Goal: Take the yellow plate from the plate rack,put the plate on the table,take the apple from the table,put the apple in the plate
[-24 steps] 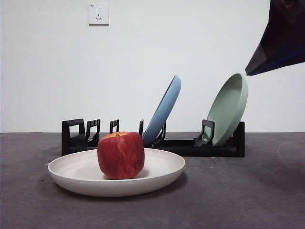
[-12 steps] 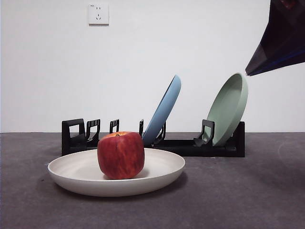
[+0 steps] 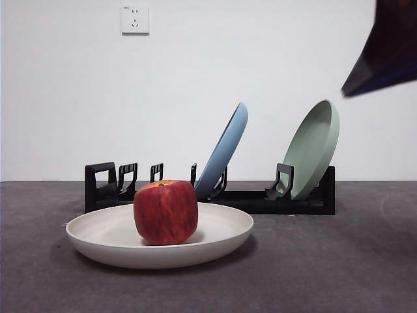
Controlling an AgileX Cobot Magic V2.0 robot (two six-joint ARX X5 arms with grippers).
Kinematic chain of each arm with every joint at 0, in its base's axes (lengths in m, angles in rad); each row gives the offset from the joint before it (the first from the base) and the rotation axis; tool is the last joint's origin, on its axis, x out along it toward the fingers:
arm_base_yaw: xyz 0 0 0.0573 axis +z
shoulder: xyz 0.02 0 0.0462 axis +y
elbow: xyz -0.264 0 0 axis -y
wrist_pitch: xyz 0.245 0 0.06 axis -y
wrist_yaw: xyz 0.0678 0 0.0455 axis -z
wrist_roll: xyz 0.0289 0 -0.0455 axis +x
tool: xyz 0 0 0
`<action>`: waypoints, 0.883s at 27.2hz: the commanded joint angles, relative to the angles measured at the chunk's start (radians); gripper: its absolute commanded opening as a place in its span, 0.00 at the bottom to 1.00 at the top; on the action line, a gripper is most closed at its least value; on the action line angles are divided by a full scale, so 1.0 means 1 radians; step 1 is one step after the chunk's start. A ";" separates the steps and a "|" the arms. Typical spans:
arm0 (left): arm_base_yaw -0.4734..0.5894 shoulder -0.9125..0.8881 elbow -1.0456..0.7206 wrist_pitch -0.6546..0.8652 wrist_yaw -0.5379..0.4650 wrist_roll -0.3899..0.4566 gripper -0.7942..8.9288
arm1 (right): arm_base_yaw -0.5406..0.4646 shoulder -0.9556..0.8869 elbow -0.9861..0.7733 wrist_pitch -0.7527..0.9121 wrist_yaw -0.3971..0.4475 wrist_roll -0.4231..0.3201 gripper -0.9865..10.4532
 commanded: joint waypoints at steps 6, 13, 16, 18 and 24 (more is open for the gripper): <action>0.004 -0.003 -0.014 0.002 0.001 -0.003 0.08 | -0.291 -0.267 -0.019 0.003 -0.123 -0.254 0.09; 0.004 -0.003 -0.014 0.002 0.001 -0.003 0.08 | -0.489 -0.451 -0.114 0.005 -0.144 -0.335 0.09; 0.004 -0.003 -0.014 0.002 0.001 -0.003 0.08 | -0.499 -0.515 -0.166 0.012 -0.142 -0.353 0.09; 0.004 -0.003 -0.014 0.002 0.001 -0.004 0.08 | -0.500 -0.554 -0.211 0.049 -0.141 -0.352 0.09; 0.004 -0.003 -0.014 0.002 0.001 -0.003 0.08 | -0.500 -0.657 -0.357 0.165 -0.140 -0.339 0.09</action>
